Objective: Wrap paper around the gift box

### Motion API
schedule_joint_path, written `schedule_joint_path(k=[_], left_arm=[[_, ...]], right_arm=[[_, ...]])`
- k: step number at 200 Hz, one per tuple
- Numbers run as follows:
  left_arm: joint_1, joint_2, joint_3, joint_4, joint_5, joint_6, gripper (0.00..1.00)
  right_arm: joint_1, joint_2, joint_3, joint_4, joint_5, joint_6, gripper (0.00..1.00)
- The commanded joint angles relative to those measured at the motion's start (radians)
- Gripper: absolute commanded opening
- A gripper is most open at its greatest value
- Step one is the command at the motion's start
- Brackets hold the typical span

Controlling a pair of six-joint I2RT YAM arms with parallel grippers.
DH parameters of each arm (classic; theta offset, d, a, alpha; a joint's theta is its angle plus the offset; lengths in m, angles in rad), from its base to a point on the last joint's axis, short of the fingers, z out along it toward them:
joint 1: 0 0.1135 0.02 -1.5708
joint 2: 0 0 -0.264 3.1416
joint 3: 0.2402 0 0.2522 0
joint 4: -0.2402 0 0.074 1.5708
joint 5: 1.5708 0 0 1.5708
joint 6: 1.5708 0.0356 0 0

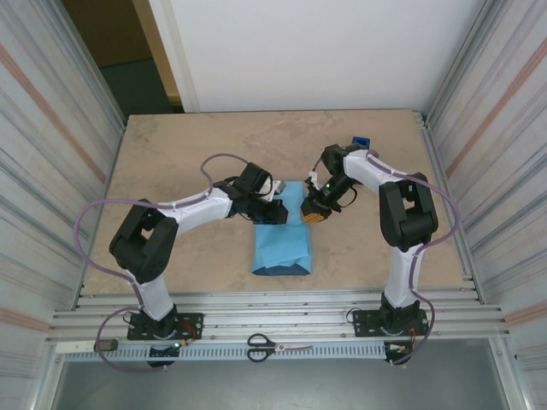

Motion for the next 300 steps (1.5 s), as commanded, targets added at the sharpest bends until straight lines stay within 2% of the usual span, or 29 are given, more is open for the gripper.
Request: schedule_joint_path(k=[1,101,147,191,208,300], left_arm=[[-0.032,0.078,-0.063,-0.127,-0.018,0.031,0.12],[-0.032,0.074,-0.070,-0.114,-0.014,0.031,0.11],[-0.032,0.083,-0.066,-0.111,-0.009,0.031,0.11],[-0.032,0.084,-0.066,-0.111,-0.008,0.033,0.11],[-0.032,0.084,-0.067,-0.112,-0.009,0.031,0.11],[-0.032,0.086,-0.066,-0.111,-0.007,0.031,0.11]], right_arm=[[0.023,-0.012,0.015,-0.034,0.136,0.062,0.20],[0.098,-0.039,0.076,-0.046,0.273,0.172,0.22],[0.103,-0.069,0.089,-0.026,0.218,0.183,0.27],[0.105,-0.070,0.105,-0.054,0.210,0.170,0.31],[0.105,-0.073,0.105,-0.052,0.214,0.169,0.36],[0.092,-0.049,0.055,-0.008,0.177,0.155,0.44]])
